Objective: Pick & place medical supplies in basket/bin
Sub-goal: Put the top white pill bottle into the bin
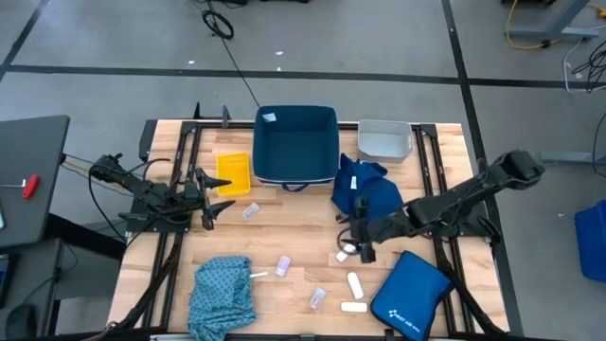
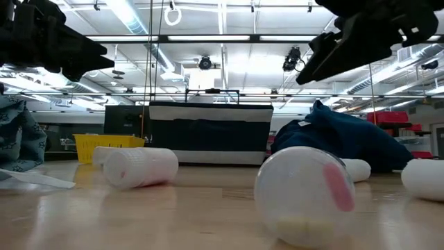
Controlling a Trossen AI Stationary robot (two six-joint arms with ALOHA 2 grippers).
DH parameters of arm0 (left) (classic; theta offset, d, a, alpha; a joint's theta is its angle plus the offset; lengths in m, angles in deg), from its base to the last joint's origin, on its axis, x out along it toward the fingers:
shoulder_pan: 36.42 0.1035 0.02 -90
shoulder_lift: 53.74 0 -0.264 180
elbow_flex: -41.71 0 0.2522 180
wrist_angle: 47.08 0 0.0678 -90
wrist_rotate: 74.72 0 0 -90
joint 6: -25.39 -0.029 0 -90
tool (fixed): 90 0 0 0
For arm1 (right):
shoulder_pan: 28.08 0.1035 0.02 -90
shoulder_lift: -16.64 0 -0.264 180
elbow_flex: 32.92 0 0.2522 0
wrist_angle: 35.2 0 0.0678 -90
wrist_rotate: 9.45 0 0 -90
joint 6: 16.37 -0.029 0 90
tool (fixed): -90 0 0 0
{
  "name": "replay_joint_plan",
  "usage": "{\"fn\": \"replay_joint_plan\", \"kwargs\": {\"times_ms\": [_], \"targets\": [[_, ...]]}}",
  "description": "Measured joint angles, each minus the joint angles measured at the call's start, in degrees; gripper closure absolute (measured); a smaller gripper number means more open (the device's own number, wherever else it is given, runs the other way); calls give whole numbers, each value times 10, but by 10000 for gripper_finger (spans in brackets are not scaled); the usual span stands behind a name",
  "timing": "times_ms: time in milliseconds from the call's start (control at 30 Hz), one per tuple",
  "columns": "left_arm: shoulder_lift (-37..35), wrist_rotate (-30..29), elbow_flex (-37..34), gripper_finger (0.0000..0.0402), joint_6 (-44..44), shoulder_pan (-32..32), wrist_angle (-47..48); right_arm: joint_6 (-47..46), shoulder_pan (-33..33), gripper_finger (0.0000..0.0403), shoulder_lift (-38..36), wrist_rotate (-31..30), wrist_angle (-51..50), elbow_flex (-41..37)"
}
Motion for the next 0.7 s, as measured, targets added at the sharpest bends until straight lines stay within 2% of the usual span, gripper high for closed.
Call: {"fn": "replay_joint_plan", "kwargs": {"times_ms": [233, 400, 700], "targets": [[0, -7, 0, 103, 2, 0, 2, -4, 4, 160, 58, 18, -103, 62], [0, -14, 1, 103, 2, 0, 5, 12, 4, 160, 90, 50, -121, 71], [3, -20, 1, 103, 9, 0, 9, 0, 9, 160, 104, 74, -99, 72]]}}
